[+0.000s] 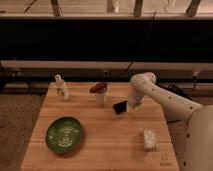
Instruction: Push the eraser across the table
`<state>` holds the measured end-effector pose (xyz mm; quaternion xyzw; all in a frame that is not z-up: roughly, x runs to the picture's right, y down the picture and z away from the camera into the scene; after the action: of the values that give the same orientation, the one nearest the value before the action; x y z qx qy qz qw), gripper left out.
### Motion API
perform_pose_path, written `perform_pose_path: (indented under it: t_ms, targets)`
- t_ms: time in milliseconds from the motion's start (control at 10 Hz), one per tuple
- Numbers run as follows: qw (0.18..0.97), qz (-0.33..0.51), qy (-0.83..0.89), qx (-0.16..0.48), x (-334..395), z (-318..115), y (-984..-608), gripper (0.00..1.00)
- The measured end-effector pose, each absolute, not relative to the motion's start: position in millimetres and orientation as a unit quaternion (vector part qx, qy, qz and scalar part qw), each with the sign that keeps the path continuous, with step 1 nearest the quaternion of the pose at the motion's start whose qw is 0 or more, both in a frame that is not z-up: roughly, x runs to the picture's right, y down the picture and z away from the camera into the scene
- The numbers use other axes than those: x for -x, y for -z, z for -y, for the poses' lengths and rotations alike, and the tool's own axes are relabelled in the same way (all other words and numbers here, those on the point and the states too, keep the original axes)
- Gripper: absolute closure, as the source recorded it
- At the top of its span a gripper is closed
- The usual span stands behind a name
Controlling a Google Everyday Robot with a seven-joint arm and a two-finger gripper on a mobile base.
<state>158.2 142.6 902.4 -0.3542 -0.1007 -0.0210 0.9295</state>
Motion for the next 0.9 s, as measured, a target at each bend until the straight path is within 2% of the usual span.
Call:
perform_pose_path:
  t_ms: [700, 900]
  targets:
    - [0.932, 0.104, 0.046, 0.343, -150.6, -108.3, -945.5, 1.0]
    - [0.932, 0.104, 0.048, 0.343, -150.3, -107.9, -943.9, 1.0]
